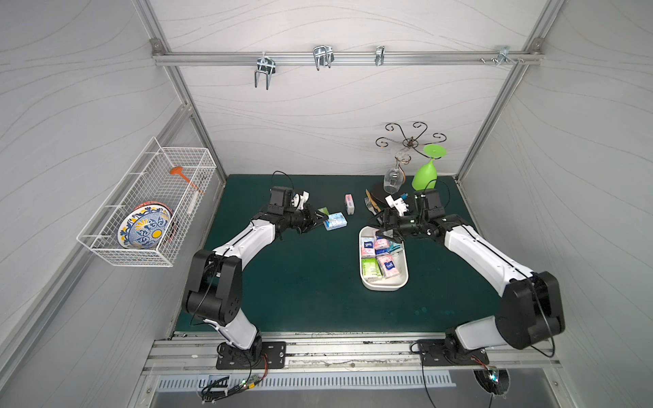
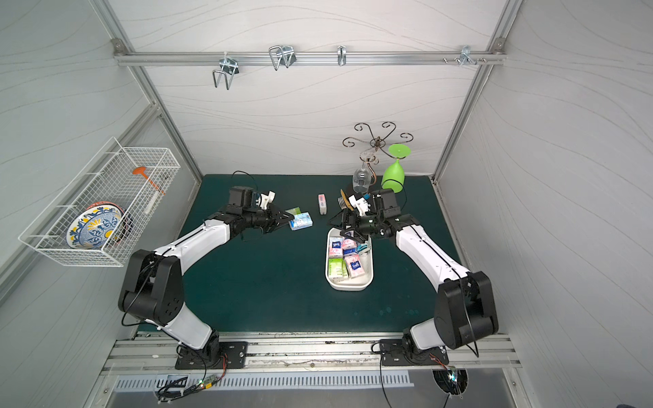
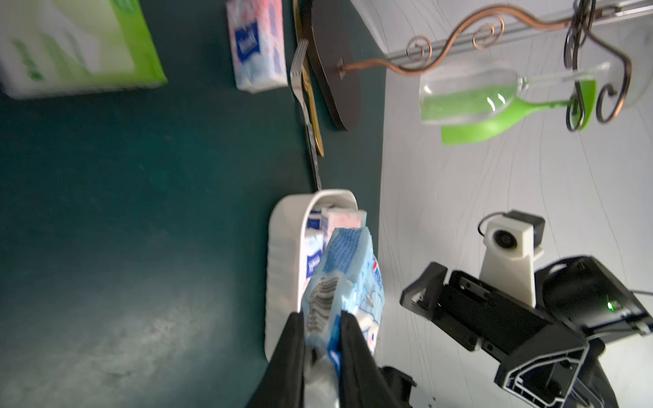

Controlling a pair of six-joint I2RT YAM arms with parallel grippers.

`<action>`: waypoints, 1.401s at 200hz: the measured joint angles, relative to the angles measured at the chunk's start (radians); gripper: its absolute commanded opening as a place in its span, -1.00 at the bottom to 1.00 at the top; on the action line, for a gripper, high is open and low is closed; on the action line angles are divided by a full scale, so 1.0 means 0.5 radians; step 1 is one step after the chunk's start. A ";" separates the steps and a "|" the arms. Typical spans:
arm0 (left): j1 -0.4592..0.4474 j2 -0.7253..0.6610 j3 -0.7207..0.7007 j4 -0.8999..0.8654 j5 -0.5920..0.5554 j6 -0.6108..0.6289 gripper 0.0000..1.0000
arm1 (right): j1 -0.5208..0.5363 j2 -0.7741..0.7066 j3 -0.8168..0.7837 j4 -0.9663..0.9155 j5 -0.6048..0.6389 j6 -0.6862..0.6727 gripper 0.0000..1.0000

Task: Put the pocket tissues into the storage box
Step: Pick up the pocket tissues from the center of the board, then place the pocket tissues in the storage box.

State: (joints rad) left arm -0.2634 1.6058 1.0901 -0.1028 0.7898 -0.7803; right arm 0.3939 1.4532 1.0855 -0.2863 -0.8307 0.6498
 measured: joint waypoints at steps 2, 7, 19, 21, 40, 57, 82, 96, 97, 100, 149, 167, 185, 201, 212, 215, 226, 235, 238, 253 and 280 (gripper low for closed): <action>-0.011 -0.008 -0.008 0.007 0.008 -0.002 -0.72 | 0.009 0.006 0.000 0.009 -0.008 0.004 0.91; -0.040 -0.031 -0.024 0.023 0.025 -0.011 -0.72 | 0.035 0.023 0.000 0.029 -0.026 0.018 0.90; -0.104 -0.079 -0.056 0.067 0.066 -0.036 -0.72 | 0.089 0.055 -0.001 0.063 -0.059 0.033 0.88; -0.113 -0.085 -0.061 0.070 0.071 -0.037 -0.72 | 0.095 0.060 0.000 0.066 -0.063 0.036 0.87; -0.191 -0.126 -0.088 0.156 0.121 -0.079 -0.71 | 0.143 0.078 -0.011 0.120 -0.099 0.069 0.78; -0.224 -0.137 -0.095 0.202 0.147 -0.100 -0.71 | 0.145 0.078 -0.034 0.166 -0.121 0.098 0.58; -0.238 -0.145 -0.101 0.232 0.163 -0.110 -0.71 | 0.143 0.078 -0.060 0.203 -0.137 0.135 0.07; -0.247 -0.159 -0.104 0.237 0.166 -0.109 -0.71 | 0.143 0.078 -0.068 0.214 -0.144 0.151 -0.02; -0.248 -0.161 -0.105 0.237 0.166 -0.109 -0.71 | 0.143 0.078 -0.068 0.215 -0.143 0.150 -0.03; -0.249 -0.164 -0.105 0.238 0.166 -0.109 -0.71 | 0.143 0.078 -0.070 0.217 -0.145 0.155 -0.04; -0.279 -0.195 -0.108 0.218 0.164 -0.076 -0.71 | 0.137 0.072 -0.082 0.247 -0.167 0.190 -0.06; -0.298 -0.204 -0.112 0.213 0.163 -0.066 -0.71 | 0.128 0.066 -0.093 0.273 -0.180 0.212 -0.22; -0.307 -0.220 -0.127 0.215 0.154 -0.062 -0.66 | 0.121 0.062 -0.101 0.290 -0.195 0.233 -0.41; -0.314 -0.230 -0.133 0.215 0.145 -0.060 -0.26 | 0.121 0.060 -0.106 0.304 -0.211 0.246 -0.54; -0.320 -0.231 -0.137 0.212 0.150 -0.047 0.36 | 0.120 0.057 -0.108 0.315 -0.213 0.253 -0.58; -0.321 -0.233 -0.139 0.213 0.150 -0.055 0.55 | 0.120 0.056 -0.108 0.317 -0.211 0.258 -0.59; -0.335 -0.240 -0.140 0.187 0.148 -0.046 0.99 | 0.114 0.050 -0.111 0.310 -0.198 0.252 -0.59; -0.341 -0.249 -0.139 0.159 0.136 -0.030 0.99 | 0.108 0.041 -0.113 0.286 -0.186 0.237 -0.58; -0.343 -0.252 -0.138 0.142 0.124 -0.015 0.99 | 0.103 0.034 -0.113 0.271 -0.182 0.222 -0.58; -0.349 -0.264 -0.118 0.019 0.060 0.053 0.99 | 0.072 -0.018 -0.122 0.172 -0.157 0.164 -0.57; -0.351 -0.266 0.004 -0.269 -0.161 0.259 0.99 | -0.052 -0.192 -0.155 -0.127 -0.083 -0.037 -0.56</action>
State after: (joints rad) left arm -0.4389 1.4727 1.0920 -0.2375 0.7094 -0.6510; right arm 0.3679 1.3571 1.0080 -0.3500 -0.8722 0.6315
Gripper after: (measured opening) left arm 0.993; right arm 0.231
